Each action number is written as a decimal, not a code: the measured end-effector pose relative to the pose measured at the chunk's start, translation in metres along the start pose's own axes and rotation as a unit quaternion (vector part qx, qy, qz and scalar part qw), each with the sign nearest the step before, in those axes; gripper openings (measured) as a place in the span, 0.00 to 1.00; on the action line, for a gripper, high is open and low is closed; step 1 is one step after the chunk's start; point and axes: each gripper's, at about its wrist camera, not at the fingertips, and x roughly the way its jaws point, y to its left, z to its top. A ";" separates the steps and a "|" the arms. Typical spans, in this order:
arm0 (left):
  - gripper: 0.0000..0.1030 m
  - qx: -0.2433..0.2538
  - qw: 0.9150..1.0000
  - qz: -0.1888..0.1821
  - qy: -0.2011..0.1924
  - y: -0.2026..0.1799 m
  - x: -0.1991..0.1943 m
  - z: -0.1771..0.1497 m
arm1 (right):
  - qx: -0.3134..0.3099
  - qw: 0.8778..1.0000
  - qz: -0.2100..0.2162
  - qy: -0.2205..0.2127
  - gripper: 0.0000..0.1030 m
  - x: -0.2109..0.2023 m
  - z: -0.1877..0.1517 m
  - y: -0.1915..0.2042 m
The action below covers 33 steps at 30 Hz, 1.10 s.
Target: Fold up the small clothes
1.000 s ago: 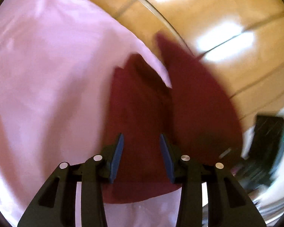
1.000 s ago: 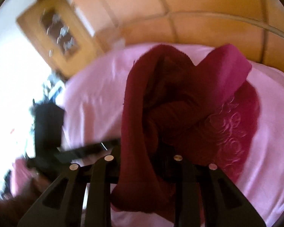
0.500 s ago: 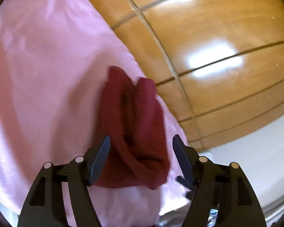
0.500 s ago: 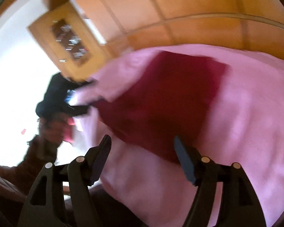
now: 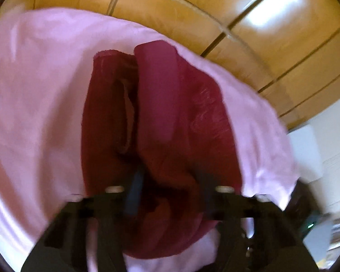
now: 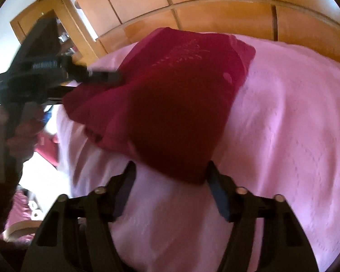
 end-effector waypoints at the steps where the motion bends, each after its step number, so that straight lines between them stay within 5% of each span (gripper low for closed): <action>1: 0.21 0.001 1.000 0.002 -0.007 0.001 -0.001 0.002 | 0.004 1.000 -0.007 -0.003 0.33 0.001 0.003 -0.001; 4: 0.18 0.006 0.998 -0.019 -0.060 0.002 -0.026 0.002 | 0.014 1.000 -0.004 -0.027 0.13 -0.014 0.003 -0.006; 7: 0.18 -0.011 0.994 -0.051 -0.095 0.016 -0.046 -0.009 | 0.000 0.999 -0.001 -0.041 0.08 -0.035 -0.009 -0.003; 11: 0.18 -0.030 0.999 0.013 -0.036 0.040 0.003 -0.034 | -0.009 1.000 -0.007 -0.011 0.08 -0.021 -0.026 -0.007; 14: 0.21 -0.052 0.997 -0.001 -0.058 0.049 0.008 -0.040 | -0.016 1.000 -0.008 0.018 0.08 -0.010 -0.037 -0.009; 17: 0.31 -0.050 0.995 0.015 -0.083 0.040 -0.008 -0.035 | -0.029 0.999 -0.005 0.026 0.13 -0.016 -0.039 -0.011; 19: 0.32 -0.029 0.993 0.038 -0.110 0.031 -0.022 -0.031 | -0.027 0.999 0.000 0.017 0.48 -0.030 -0.036 -0.018; 25: 0.32 0.017 0.982 0.042 -0.181 0.003 -0.049 -0.009 | 0.001 0.999 0.005 -0.050 0.50 -0.065 0.002 -0.028; 33: 0.32 0.056 0.980 0.072 -0.175 -0.012 -0.002 0.022 | 0.076 0.993 0.008 -0.088 0.51 -0.023 0.087 -0.030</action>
